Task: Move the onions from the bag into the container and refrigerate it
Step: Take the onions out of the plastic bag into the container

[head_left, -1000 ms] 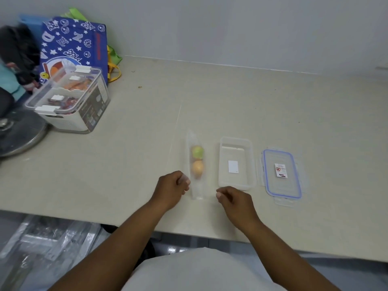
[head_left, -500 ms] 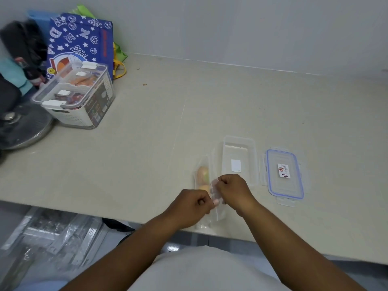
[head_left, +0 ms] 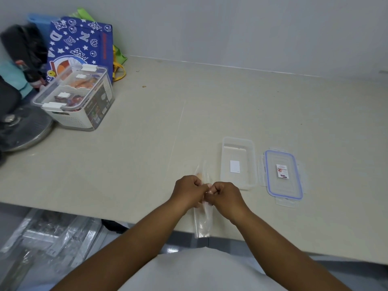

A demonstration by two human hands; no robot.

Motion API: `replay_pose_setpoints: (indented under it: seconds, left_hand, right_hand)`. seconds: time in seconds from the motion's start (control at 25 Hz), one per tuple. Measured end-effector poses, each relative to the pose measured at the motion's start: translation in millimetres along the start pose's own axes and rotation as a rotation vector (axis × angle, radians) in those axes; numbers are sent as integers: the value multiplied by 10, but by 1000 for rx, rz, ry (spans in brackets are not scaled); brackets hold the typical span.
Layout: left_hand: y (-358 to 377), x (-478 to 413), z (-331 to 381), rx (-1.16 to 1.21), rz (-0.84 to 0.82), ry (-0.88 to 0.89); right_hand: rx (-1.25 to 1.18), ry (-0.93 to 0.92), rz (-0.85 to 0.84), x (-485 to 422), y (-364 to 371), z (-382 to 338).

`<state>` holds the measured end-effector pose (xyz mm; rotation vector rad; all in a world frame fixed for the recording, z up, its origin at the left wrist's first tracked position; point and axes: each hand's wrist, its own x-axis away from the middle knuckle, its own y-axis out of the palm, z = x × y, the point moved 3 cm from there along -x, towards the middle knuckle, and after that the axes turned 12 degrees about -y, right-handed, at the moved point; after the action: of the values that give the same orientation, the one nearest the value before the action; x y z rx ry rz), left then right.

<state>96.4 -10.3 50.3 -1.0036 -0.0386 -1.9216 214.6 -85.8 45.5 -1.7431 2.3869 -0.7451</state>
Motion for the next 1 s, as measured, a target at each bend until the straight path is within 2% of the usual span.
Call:
replay_pose_setpoints:
  seconds: [0.12,0.2,0.4,0.6,0.72,0.88,1.0]
  left_hand:
    - [-39,-62,-27,53,-20,-24]
    - [-62,-77,-50,2,-9,-2]
    - [-202,-101,-92,-185,122,90]
    - [-619,-170,-169,-130,268,60]
    - [-638,-132,-196,-122,237,48]
    - [-376,-10,-200,-173,144,135]
    - [-337,15,-224,-139,151,146]
  right_hand:
    - [-88,35,24,24,-17,63]
    - [-85,64,46,36,-35,95]
    - [151,23,164,19,-181,74]
    - [309,29,317,63,-549,212]
    - [325,-1,290,105,-536,225]
    - [376,-115,189,86,-358,62]
    - [435,-136,124,62,-308,-66]
